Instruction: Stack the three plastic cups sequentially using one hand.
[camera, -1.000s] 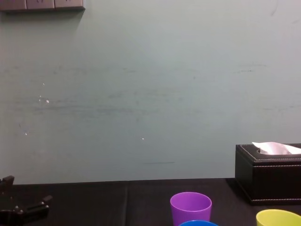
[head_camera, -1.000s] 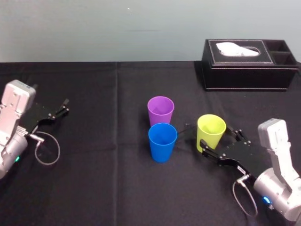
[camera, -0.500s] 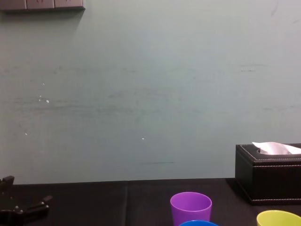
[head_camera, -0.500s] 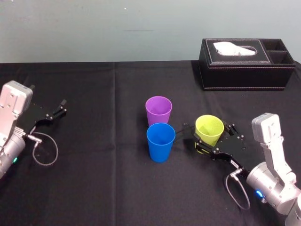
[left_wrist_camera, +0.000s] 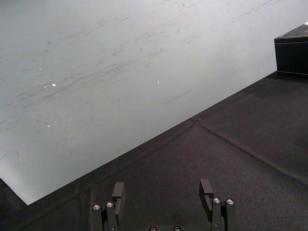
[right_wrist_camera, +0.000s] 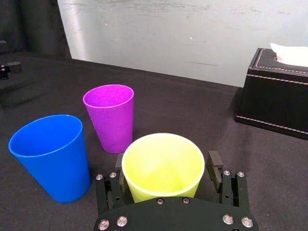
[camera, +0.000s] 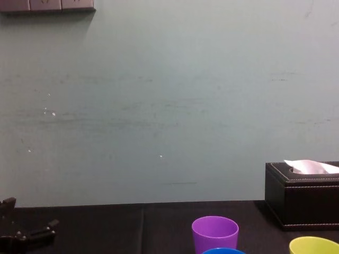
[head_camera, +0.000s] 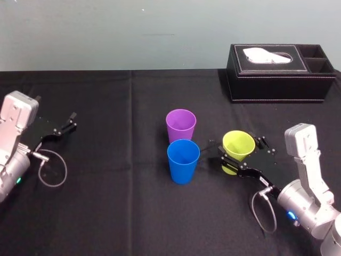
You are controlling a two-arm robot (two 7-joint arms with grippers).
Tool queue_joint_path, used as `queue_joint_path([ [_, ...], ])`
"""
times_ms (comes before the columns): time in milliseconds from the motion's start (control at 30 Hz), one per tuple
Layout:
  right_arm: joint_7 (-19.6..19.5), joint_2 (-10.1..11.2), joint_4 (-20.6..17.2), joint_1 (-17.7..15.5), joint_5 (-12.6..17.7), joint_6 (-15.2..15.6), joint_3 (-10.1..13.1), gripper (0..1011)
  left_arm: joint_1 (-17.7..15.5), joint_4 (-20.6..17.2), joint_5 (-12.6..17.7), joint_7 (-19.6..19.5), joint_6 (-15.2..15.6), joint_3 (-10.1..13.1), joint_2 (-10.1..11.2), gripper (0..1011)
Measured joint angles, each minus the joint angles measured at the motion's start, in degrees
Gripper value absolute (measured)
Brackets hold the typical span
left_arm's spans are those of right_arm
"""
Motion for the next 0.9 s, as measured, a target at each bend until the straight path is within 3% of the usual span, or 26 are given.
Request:
queue_joint_path([
  [200,0.92,-1.05,-0.14,-0.30,0.88,0.91,0.90,1004,0.00,0.00,0.00,0.00,0.00,0.00,0.00,1011],
  [700,0.79,-0.84,-0.20,-0.27,0.81,0.78,0.71,994,0.00,0.00,0.01,0.00,0.00,0.00,0.00,1011],
  [900,0.71,-0.81,-0.19,-0.27,0.78,0.75,0.68,863,0.00,0.00,0.00,0.00,0.00,0.00,0.00,1011],
])
